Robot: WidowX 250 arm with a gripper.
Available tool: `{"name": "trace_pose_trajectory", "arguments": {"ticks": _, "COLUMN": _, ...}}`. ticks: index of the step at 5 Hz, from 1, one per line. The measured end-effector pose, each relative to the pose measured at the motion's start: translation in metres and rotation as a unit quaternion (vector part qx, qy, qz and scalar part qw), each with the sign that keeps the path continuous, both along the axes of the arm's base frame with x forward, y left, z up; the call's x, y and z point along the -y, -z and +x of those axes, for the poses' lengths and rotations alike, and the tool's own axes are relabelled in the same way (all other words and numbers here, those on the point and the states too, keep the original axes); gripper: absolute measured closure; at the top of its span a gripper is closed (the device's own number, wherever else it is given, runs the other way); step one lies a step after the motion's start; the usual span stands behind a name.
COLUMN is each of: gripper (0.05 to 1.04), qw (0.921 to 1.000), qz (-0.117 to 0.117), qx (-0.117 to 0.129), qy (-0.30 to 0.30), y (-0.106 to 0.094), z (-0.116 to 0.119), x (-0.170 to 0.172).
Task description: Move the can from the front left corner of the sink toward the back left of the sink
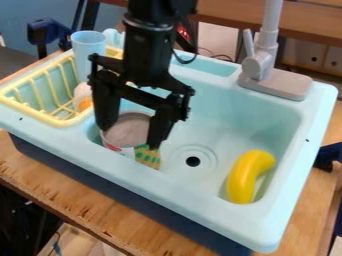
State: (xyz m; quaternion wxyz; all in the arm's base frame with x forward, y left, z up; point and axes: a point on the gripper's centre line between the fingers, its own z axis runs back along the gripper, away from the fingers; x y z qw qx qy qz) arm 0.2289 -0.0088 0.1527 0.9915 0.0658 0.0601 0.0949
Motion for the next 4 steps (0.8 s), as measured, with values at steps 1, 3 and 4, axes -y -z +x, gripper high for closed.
{"name": "trace_pose_trajectory", "arguments": {"ticks": 1, "gripper": 0.083, "qw": 1.0000, "qz": -0.001, "qx": -0.004, "qy": -0.009, "y": 0.001, "z": -0.001, "x": -0.007}}
{"name": "trace_pose_trajectory", "arguments": {"ticks": 3, "gripper": 0.083, "qw": 0.9992, "qz": -0.015, "qx": -0.026, "qy": -0.026, "y": 0.008, "z": -0.005, "x": -0.008}}
{"name": "trace_pose_trajectory", "arguments": {"ticks": 4, "gripper": 0.083, "qw": 0.9986, "qz": -0.012, "qx": -0.038, "qy": -0.034, "y": 0.011, "z": -0.006, "x": -0.008}}
